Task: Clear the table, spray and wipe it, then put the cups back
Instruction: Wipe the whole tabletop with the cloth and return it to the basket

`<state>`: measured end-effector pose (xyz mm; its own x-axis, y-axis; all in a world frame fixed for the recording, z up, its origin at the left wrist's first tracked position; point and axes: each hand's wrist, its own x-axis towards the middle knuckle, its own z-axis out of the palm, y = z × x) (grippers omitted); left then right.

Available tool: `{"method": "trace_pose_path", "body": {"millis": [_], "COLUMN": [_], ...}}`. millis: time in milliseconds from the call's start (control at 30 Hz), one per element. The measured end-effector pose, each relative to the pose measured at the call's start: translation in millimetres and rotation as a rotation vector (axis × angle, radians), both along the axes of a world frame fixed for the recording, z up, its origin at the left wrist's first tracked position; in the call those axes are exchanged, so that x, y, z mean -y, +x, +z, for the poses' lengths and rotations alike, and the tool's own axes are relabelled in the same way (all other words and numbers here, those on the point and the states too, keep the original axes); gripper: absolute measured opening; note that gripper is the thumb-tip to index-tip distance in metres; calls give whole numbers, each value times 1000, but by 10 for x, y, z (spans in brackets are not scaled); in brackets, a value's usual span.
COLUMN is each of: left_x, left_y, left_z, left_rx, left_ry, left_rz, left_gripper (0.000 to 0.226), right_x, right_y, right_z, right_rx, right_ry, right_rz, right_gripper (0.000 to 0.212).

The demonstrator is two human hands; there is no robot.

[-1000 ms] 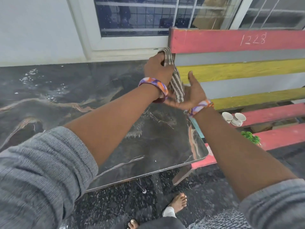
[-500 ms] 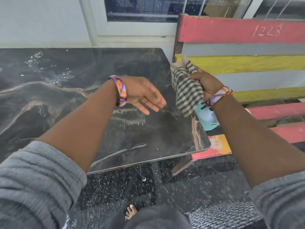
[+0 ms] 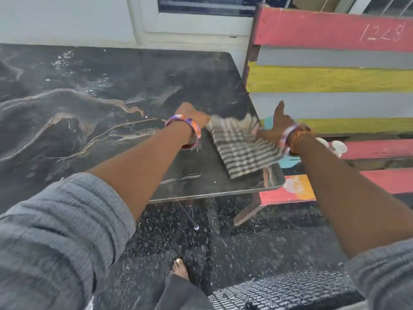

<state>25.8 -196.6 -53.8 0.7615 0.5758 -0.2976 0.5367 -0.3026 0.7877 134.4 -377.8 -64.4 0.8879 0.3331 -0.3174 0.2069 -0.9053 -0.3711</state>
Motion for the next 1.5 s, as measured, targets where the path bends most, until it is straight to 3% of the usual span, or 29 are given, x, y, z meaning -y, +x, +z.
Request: {"method": "trace_pose_path", "body": {"millis": [67, 200, 367, 633, 767, 933, 1000, 1100, 1200, 1267, 1333, 1433, 1500], "left_x": [-118, -395, -701, -1019, -1381, -1887, -2019, -2086, -1983, -1853, -1747, -1692, -1730], "left_y": [-189, -571, -965, -1124, -1264, -1453, -1475, -1449, -1348, -1281, -1235, -1216, -1212], "left_z": [-120, -339, -487, -566, -493, -373, -300, -199, -178, -231, -320, -471, -552], "left_rx": [-45, -72, -81, -10, 24, 33, 27, 30, 37, 37, 50, 64, 72], "left_ry": [205, 403, 489, 488, 481, 509, 506, 499, 506, 519, 538, 551, 596], "left_rz": [22, 28, 28, -205, -260, -284, -305, -360, -397, -446, -503, -556, -588], "left_gripper": [43, 48, 46, 32, 27, 26, 28, 53, 47, 30, 24, 20, 20], "right_x": [9, -159, -176, -425, -1009, -1980, -2116, -1971, -1522, -1145, -740, -330, -275], "right_y": [-159, -422, -438, -1190, -1949, -2696, -2758, -2694, -2509, -2280, -2012, -1696, -1574], "right_z": [-254, -741, -855, -862, -806, -826, -737, -527, -357, -312, -367, -610, -752], "right_rx": [90, 138, 246, 339, 369, 239, 70, -183, -140, 54, 204, 112, 35], "right_ry": [-64, -192, -187, 29, 174, 388, 521, 874, 1132, 1077, 908, 250, -57], "right_rz": [108, 303, 270, 201, 228, 338, 282, -20, -390, -591, -713, -607, -474], "right_gripper": [103, 95, 63, 49, 46, 43, 38, 27, 17, 17, 35, 77, 85]}}
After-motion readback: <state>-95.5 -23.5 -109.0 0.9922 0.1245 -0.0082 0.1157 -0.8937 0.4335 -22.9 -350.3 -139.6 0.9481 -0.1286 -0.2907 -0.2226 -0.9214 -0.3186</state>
